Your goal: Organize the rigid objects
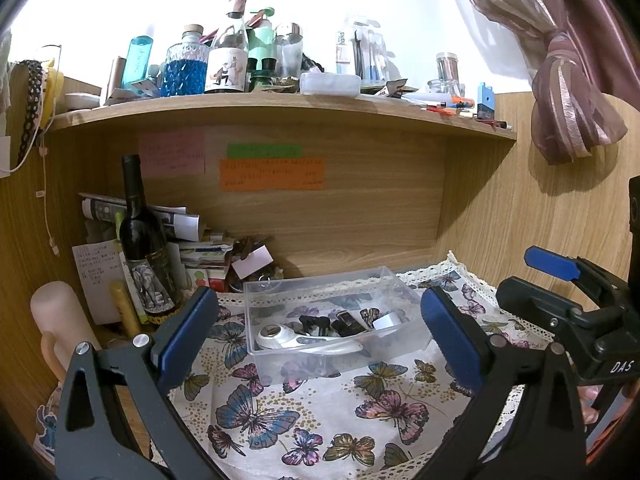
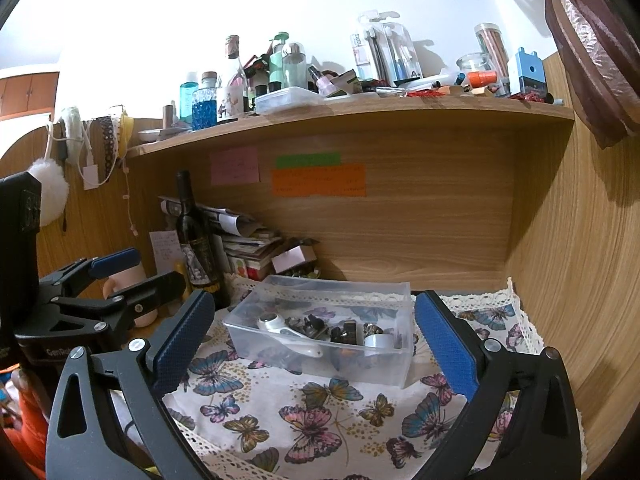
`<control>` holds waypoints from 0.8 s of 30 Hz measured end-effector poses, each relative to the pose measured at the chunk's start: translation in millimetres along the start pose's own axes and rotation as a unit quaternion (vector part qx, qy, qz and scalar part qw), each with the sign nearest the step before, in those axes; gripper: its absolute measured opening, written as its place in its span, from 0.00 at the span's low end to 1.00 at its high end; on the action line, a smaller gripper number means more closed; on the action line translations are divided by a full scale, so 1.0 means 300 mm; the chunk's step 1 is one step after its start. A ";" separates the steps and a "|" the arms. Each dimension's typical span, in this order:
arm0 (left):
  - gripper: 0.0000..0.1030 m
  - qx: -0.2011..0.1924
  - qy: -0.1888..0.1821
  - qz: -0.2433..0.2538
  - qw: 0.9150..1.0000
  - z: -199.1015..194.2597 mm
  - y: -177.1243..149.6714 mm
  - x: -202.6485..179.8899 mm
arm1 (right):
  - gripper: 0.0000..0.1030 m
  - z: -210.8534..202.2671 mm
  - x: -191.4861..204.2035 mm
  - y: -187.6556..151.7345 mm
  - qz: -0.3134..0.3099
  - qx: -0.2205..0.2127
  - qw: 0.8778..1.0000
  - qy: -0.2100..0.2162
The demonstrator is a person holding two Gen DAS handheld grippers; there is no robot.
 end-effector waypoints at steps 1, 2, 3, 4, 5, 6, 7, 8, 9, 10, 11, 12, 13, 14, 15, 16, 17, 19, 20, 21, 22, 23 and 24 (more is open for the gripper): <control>1.00 -0.001 0.000 0.000 1.000 -0.001 0.001 0.000 | 0.98 -0.001 0.000 0.001 0.000 0.000 1.000 0.000; 1.00 -0.001 0.000 0.000 1.000 -0.002 0.001 -0.001 | 0.98 -0.001 0.000 0.001 0.000 0.000 1.000 0.000; 1.00 -0.001 0.001 0.000 1.000 -0.002 0.001 -0.001 | 0.98 -0.003 0.001 0.001 0.000 -0.001 1.000 0.000; 1.00 -0.001 0.001 -0.001 1.000 -0.002 0.001 -0.001 | 0.98 -0.005 0.002 0.002 0.000 -0.002 1.000 -0.001; 1.00 -0.001 0.000 0.000 1.000 -0.002 0.001 -0.001 | 0.98 -0.006 0.002 0.003 0.000 -0.002 1.000 -0.001; 1.00 -0.001 0.000 0.000 1.000 -0.002 0.000 0.000 | 0.98 -0.007 0.001 0.004 0.000 -0.002 1.000 0.000; 1.00 -0.001 0.001 0.000 1.000 -0.002 0.000 0.000 | 0.98 -0.009 0.001 0.004 0.001 -0.003 1.000 0.000; 1.00 -0.001 0.001 0.000 1.000 -0.002 0.000 0.000 | 0.98 -0.009 0.001 0.004 0.001 -0.003 1.000 0.000; 1.00 -0.001 0.000 0.000 1.000 -0.002 0.000 0.000 | 0.98 -0.010 0.001 0.005 0.001 -0.003 1.000 0.000; 1.00 -0.001 0.000 0.000 1.000 -0.003 0.000 0.001 | 0.98 -0.010 0.001 0.006 0.001 -0.003 1.000 0.000; 1.00 -0.002 0.000 0.000 1.000 -0.003 0.001 0.000 | 0.98 -0.011 0.001 0.007 0.001 -0.004 1.000 0.000; 1.00 -0.002 0.000 0.001 1.000 -0.003 0.002 0.000 | 0.99 -0.011 0.001 0.008 0.001 -0.004 1.000 0.001; 1.00 -0.003 0.001 0.001 1.000 -0.005 0.007 -0.002 | 0.99 -0.011 0.001 0.010 0.001 -0.005 1.000 0.001; 1.00 -0.003 0.001 0.001 1.000 -0.005 0.009 -0.002 | 0.99 -0.011 0.001 0.011 0.001 -0.006 1.000 0.001; 1.00 -0.004 0.001 0.001 1.000 -0.006 0.011 -0.003 | 0.99 -0.012 0.002 0.012 0.001 -0.006 1.000 0.001; 1.00 -0.004 0.001 0.001 1.000 -0.006 0.013 -0.003 | 0.99 -0.012 0.002 0.012 0.001 -0.006 1.000 0.002; 1.00 -0.005 0.002 0.000 1.000 -0.007 0.015 -0.003 | 0.99 -0.012 0.003 0.012 0.001 -0.007 1.000 0.002; 1.00 -0.008 0.000 -0.001 1.000 -0.007 0.017 -0.002 | 0.99 -0.012 0.005 0.011 0.000 -0.007 1.000 0.002; 1.00 -0.008 -0.002 -0.002 1.000 -0.006 0.016 -0.002 | 0.99 -0.012 0.005 0.010 0.000 -0.007 1.000 0.002; 1.00 -0.007 -0.004 -0.003 1.000 -0.004 0.016 -0.003 | 0.99 -0.012 0.005 0.010 0.001 -0.007 1.000 0.002; 1.00 -0.007 -0.003 -0.003 1.000 -0.004 0.015 -0.002 | 0.99 -0.012 0.005 0.010 0.001 -0.007 1.000 0.002; 1.00 -0.008 -0.002 -0.002 1.000 -0.004 0.016 -0.001 | 0.99 -0.013 0.005 0.010 0.001 -0.007 1.000 0.001; 1.00 -0.008 -0.003 -0.001 1.000 -0.003 0.015 -0.002 | 0.99 -0.012 0.004 0.010 0.002 -0.007 1.000 0.002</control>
Point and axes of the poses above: each gripper's, at about its wrist camera, not at the fingertips, and z roughly the way its jaws point, x to its left, y to its top, the point moved 10 cm from there along z, roughly the way its jaws point, and after that the axes turned 15 degrees about -y, right-handed, at the moved point
